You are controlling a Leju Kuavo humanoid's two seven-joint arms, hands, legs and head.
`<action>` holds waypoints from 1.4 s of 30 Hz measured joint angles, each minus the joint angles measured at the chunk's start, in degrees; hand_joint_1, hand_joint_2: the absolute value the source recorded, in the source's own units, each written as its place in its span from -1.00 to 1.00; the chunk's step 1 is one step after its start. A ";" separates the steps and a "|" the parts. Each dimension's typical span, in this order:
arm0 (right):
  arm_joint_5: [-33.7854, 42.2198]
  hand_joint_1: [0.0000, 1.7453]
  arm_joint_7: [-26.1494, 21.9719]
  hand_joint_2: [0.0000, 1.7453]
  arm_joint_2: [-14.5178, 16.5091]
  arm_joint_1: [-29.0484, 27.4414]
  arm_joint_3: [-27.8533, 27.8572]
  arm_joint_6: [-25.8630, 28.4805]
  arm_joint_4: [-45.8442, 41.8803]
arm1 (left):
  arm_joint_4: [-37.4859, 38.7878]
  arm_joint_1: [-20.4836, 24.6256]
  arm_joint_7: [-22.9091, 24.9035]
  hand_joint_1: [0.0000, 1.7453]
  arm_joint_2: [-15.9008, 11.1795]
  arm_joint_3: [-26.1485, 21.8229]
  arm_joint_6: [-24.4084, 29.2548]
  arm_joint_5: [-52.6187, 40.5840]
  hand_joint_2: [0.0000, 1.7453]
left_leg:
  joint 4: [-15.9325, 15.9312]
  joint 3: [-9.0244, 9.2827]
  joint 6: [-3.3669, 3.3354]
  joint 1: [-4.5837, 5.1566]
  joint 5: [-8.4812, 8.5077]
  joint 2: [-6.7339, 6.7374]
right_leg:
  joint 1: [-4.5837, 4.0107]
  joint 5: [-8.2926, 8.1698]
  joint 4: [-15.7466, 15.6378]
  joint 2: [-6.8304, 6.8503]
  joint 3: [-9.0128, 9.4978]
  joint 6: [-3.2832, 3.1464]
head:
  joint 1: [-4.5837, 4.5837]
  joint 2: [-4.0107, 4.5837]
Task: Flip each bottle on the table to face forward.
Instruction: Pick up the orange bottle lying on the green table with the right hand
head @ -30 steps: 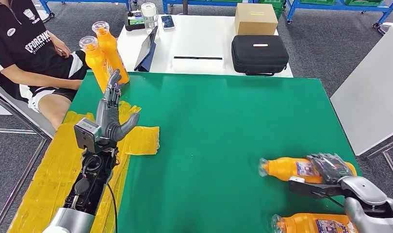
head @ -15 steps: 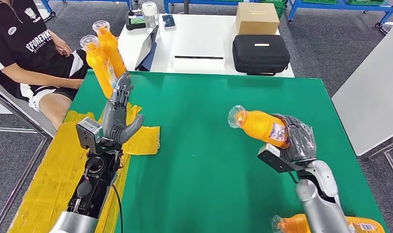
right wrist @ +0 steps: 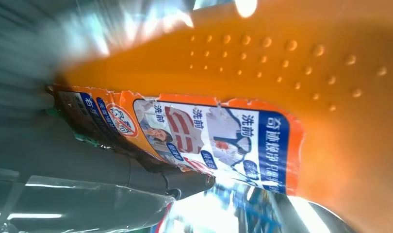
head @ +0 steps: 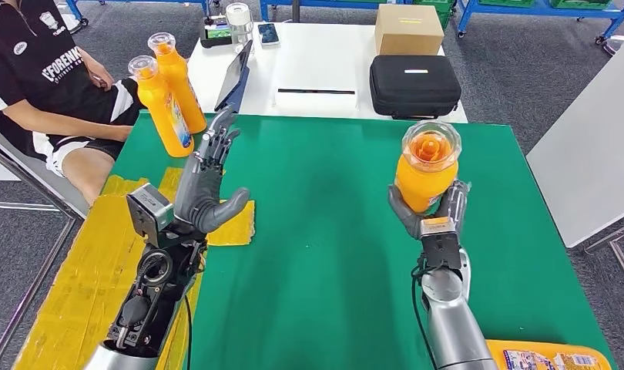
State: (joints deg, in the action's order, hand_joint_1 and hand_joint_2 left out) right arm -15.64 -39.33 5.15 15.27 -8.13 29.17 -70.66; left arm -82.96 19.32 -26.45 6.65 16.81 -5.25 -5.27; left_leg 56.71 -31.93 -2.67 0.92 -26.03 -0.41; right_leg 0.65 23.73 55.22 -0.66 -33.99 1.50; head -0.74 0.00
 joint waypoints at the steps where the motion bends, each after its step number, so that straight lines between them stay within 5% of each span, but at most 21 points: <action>1: 1.66 1.00 -0.22 1.00 0.64 0.27 -0.60 -1.66 0.00 | 0.02 0.31 0.22 -1.00 -0.02 0.65 0.05 -0.20 1.00 | 0.00 0.01 0.00 0.00 0.00 0.00 | 0.00 0.00 0.00 0.00 0.00 0.00 | 0.00 0.00; 17: 11.01 1.00 0.24 1.00 7.52 8.14 -10.33 -22.75 7.16 | 1.78 4.88 1.27 -1.00 0.33 7.30 6.77 -8.02 1.00 | 0.00 0.01 0.06 -0.03 0.04 0.03 | -0.02 0.00 0.01 -0.02 -0.01 -0.01 | 0.01 0.00; 42: 7.74 1.00 2.11 1.00 8.99 10.00 -15.38 -25.89 11.58 | 4.17 2.93 -1.84 -1.00 0.43 7.33 18.11 -19.43 1.00 | 0.00 -0.02 0.06 -0.02 0.04 -0.03 | -0.01 0.00 0.01 0.00 -0.01 -0.01 | 0.02 0.00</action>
State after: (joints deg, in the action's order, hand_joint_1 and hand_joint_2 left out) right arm -7.90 -37.22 14.14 25.27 -23.51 3.28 -59.08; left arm -78.79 22.25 -28.29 7.08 24.15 12.86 -24.69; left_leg 56.70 -31.95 -2.61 0.89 -25.98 -0.45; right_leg 0.64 23.73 55.23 -0.66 -34.00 1.50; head -0.72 0.00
